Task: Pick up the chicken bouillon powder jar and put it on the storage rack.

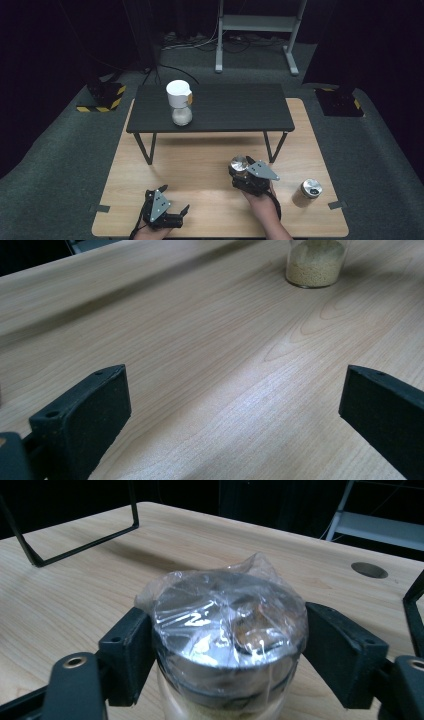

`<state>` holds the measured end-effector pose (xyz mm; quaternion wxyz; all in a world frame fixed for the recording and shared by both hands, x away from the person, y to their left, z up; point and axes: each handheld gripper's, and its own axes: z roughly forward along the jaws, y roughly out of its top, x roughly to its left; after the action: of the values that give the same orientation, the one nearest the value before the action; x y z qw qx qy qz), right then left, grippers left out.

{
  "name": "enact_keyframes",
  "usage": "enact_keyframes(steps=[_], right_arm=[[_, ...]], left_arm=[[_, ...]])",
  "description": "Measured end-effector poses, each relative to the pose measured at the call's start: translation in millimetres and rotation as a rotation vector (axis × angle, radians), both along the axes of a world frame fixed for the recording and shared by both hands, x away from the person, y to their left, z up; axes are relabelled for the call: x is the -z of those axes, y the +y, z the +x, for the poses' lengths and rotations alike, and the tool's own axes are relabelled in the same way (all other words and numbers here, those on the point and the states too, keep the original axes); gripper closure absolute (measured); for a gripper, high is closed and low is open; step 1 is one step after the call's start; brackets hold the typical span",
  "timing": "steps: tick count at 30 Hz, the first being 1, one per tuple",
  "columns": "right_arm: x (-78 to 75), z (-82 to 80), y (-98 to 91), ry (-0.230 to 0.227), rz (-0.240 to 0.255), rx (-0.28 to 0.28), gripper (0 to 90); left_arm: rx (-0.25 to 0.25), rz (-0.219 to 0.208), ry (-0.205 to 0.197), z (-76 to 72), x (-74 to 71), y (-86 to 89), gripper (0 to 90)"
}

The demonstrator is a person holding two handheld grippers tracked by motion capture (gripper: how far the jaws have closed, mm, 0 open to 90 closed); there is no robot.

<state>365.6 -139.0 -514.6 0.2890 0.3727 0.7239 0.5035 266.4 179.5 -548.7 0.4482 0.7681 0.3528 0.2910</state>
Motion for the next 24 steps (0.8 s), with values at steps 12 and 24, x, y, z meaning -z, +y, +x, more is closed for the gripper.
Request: enact_keyframes(steps=[12, 24], right_arm=[[4.4, -3.1, -2.9, -0.041, 0.03, -0.036, 33.3], [5.6, -4.7, -3.9, -0.055, 0.049, -0.036, 34.3]], left_arm=[[0.001, 0.0, -0.003, -0.5, 0.1, -0.3, 0.6], [0.002, 0.005, -0.008, -1.2, 0.1, -0.7, 0.5]])
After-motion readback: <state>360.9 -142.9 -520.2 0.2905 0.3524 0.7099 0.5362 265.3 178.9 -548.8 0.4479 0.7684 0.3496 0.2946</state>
